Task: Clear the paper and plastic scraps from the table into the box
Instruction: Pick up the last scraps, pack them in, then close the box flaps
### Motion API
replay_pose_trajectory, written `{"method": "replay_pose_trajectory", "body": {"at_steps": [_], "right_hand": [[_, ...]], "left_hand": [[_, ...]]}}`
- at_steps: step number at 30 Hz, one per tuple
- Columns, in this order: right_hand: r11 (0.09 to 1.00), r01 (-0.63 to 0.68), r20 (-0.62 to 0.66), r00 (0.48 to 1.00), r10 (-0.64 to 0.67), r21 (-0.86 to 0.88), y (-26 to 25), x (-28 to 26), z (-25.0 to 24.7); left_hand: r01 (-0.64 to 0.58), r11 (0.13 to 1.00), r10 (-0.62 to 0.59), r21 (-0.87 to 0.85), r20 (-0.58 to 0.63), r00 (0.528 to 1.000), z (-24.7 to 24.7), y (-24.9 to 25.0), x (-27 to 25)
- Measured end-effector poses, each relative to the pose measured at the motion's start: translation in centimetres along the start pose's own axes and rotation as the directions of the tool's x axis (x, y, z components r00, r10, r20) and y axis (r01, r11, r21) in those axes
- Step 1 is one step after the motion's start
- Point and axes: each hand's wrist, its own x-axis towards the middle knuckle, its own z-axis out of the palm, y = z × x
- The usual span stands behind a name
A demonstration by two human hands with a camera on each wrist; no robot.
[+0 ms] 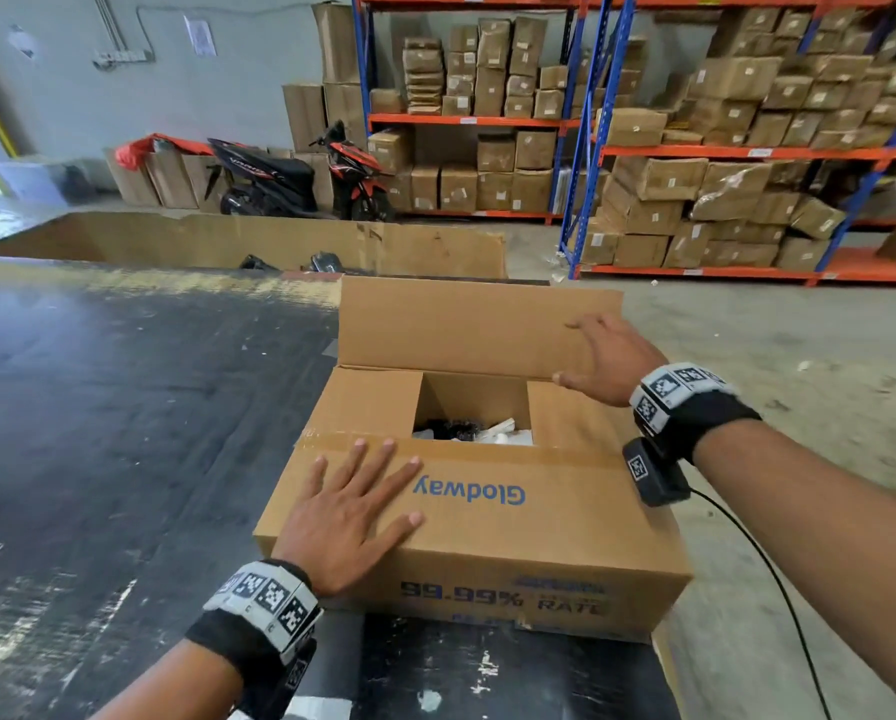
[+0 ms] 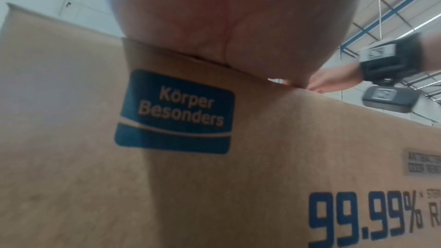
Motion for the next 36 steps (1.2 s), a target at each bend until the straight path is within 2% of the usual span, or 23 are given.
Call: {"method": "replay_pose_trajectory", "body": {"at_steps": [2, 5, 7, 9, 12, 14, 16, 19, 21, 23, 25, 27, 28, 31, 36], "right_hand": [[0.999, 0.002, -0.032, 0.999, -0.003, -0.033, -1.3, 4.3, 0.1], [0.996, -0.024, 0.018, 1.0, 0.026, -0.09, -2.0, 9.3, 0.6], [0.992, -0.049, 0.088, 0.994, 0.059, -0.113, -1.8, 11.1, 0.7], [0.989, -0.053, 0.095, 0.993, 0.067, -0.137, -1.6, 11.4, 0.5], [0.978, 0.006, -0.022, 1.0, -0.01, -0.21, -2.0, 9.3, -0.8], [0.979, 0.064, -0.048, 0.996, -0.075, -0.191, -2.1, 6.8, -1.5], [0.989, 0.103, -0.005, 0.995, -0.104, -0.108, -1.7, 3.3, -1.7], [0.991, 0.104, 0.088, 0.991, -0.097, -0.081, -0.1, -2.5, -0.6], [0.989, 0.072, 0.142, 0.988, -0.053, -0.13, 1.5, -6.1, 0.7], [0.985, -0.017, 0.221, 0.974, 0.055, -0.17, 3.4, -9.0, 2.2], [0.983, -0.145, 0.317, 0.932, 0.175, -0.115, 4.9, -11.0, 3.8], [0.97, -0.241, 0.406, 0.889, 0.214, 0.016, 5.4, -12.3, 5.1], [0.957, -0.27, 0.429, 0.881, 0.201, 0.107, 5.1, -12.8, 5.6], [0.891, -0.342, 0.404, 0.891, 0.207, 0.299, 3.8, -13.8, 6.2], [0.865, -0.375, 0.331, 0.906, 0.264, 0.334, 2.1, -16.0, 7.4]], "left_hand": [[0.006, 1.0, -0.006, -0.012, -0.023, 1.0, 0.0, 0.1, 0.0], [0.011, 0.999, -0.013, -0.03, -0.046, 0.999, 0.2, 0.1, 0.0], [0.02, 1.0, -0.021, -0.022, -0.045, 0.999, 0.3, 0.2, 0.2], [0.023, 1.0, -0.024, -0.015, -0.048, 0.999, 0.3, 0.2, 0.3], [0.016, 1.0, -0.018, -0.024, -0.059, 0.998, 0.4, 0.1, 0.4], [0.014, 1.0, -0.016, -0.028, -0.076, 0.997, 0.4, 0.0, 0.4], [0.023, 0.994, -0.04, -0.108, -0.157, 0.987, 0.3, 0.1, 0.2], [0.062, 0.928, -0.189, -0.368, -0.321, 0.928, -0.4, -0.4, 0.0], [0.137, 0.94, -0.253, -0.312, -0.373, 0.893, -0.6, -1.7, 0.4], [0.29, 0.921, -0.359, -0.261, -0.272, 0.893, -1.2, -3.4, 1.0], [0.411, 0.866, -0.445, -0.285, -0.063, 0.893, -1.7, -5.1, 1.7], [0.44, 0.848, -0.425, -0.297, 0.118, 0.898, -2.0, -6.2, 2.1], [0.43, 0.848, -0.396, -0.31, 0.167, 0.903, -2.1, -6.5, 2.2], [0.395, 0.867, -0.357, -0.305, 0.173, 0.918, -2.0, -6.5, 1.7], [0.388, 0.872, -0.369, -0.298, 0.12, 0.922, -1.0, -6.7, -1.4]]}}
